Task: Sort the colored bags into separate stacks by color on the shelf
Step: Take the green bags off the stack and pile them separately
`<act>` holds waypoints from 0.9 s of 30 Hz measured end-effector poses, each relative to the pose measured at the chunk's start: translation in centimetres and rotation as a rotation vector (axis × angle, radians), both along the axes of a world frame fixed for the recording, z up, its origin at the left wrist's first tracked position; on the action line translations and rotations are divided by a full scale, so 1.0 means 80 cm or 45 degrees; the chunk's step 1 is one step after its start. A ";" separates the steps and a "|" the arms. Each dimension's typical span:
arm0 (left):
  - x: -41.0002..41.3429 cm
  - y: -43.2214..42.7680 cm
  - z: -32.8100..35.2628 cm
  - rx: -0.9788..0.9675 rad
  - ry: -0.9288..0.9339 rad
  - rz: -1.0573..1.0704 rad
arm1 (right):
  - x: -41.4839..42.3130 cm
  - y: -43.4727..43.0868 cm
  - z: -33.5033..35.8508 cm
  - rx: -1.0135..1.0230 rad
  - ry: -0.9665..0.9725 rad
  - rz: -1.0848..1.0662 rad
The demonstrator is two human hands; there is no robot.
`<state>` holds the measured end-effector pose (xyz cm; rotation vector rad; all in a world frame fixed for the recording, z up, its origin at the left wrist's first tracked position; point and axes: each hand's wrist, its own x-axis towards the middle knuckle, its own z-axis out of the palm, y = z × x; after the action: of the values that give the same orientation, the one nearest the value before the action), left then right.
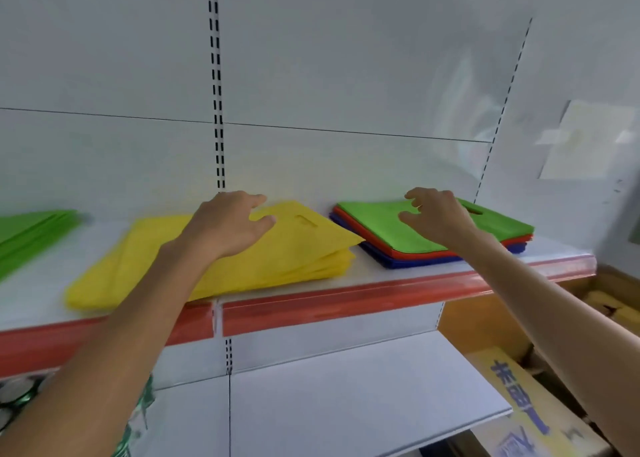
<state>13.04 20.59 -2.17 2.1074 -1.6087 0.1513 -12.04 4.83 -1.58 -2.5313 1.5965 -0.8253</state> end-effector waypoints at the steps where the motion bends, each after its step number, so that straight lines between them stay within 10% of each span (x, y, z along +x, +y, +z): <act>1: -0.012 -0.010 0.000 0.000 -0.008 -0.008 | -0.013 -0.008 0.002 -0.015 -0.012 -0.009; 27: -0.244 -0.268 -0.056 0.490 -0.172 0.370 | -0.212 -0.293 -0.010 0.143 0.214 0.040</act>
<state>-6.47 -0.87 -6.65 2.6758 -1.4885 0.0844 -28.99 -18.64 -2.37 -2.5987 1.5928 -0.5164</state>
